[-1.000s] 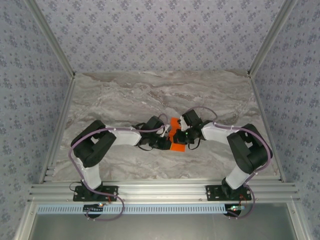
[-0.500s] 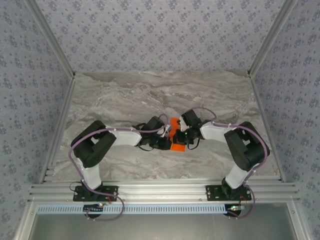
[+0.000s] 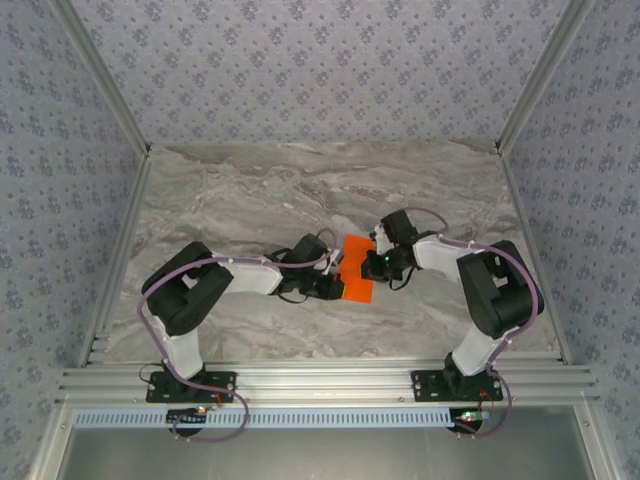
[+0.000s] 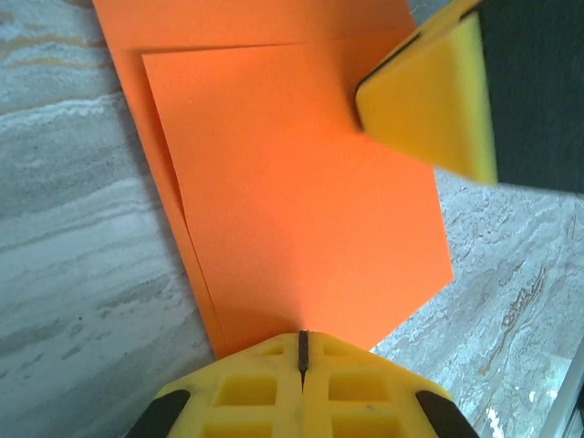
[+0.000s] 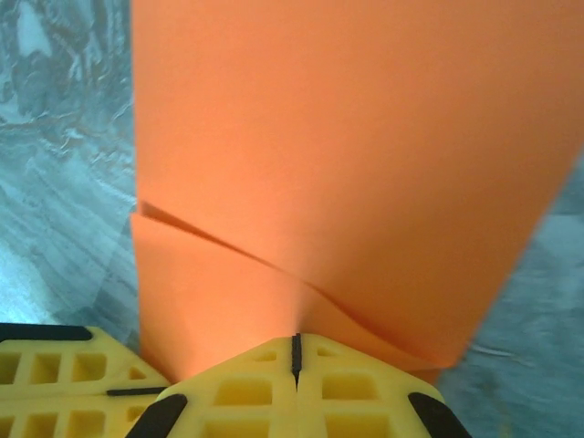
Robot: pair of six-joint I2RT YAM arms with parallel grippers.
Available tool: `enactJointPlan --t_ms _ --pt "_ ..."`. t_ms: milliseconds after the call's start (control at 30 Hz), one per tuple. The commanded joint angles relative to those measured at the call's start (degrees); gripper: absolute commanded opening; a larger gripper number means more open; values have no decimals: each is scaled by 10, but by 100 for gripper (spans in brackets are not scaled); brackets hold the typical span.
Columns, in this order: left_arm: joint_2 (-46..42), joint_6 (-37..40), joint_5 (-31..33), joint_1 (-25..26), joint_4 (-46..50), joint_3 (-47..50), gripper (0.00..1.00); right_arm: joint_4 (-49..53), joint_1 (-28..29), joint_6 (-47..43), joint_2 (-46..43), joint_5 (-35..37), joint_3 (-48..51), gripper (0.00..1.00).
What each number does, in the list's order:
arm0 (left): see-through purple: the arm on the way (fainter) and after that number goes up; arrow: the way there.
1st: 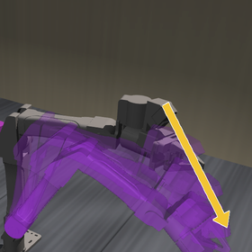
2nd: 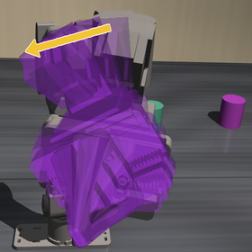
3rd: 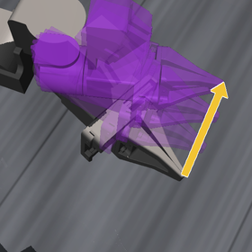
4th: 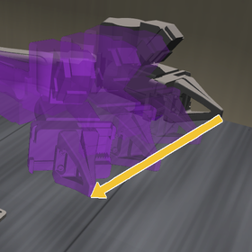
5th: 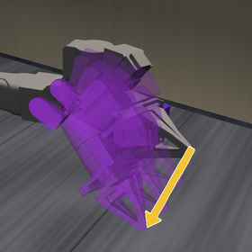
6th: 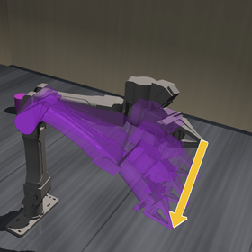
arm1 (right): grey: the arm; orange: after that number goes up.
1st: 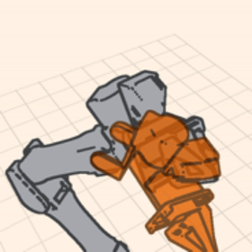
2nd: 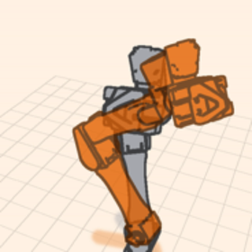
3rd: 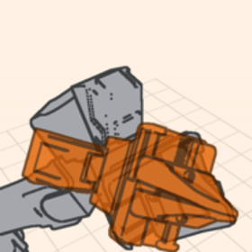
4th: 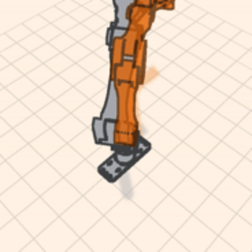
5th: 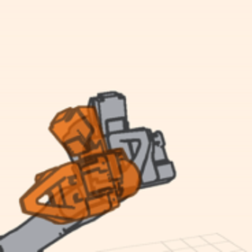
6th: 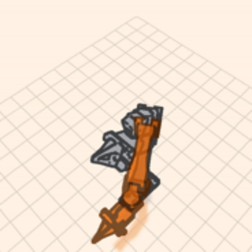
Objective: Fold a paper plane with a square sheet of paper (fold left side to right side)
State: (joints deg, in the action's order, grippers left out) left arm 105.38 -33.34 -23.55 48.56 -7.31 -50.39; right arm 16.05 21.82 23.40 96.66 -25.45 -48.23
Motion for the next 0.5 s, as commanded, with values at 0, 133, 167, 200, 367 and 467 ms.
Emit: enactJointPlan --t_ms 0,133,167,200,367,467 --pt "31 -3 47 2 71 33 2 41 -31 -32 14 50 -9 4" --pt "26 -1 45 3 68 34 2 49 -59 -46 25 50 -22 5" --pt "23 -1 44 2 66 36 2 53 -65 -49 26 50 -27 5" --pt "21 -1 42 2 65 36 2 55 -69 -52 27 51 -31 5" --pt "-5 -2 20 3 47 39 5 57 -91 -59 -9 45 -37 5" --pt "-35 -1 4 -2 42 34 12 52 -100 -60 -54 44 -22 7"
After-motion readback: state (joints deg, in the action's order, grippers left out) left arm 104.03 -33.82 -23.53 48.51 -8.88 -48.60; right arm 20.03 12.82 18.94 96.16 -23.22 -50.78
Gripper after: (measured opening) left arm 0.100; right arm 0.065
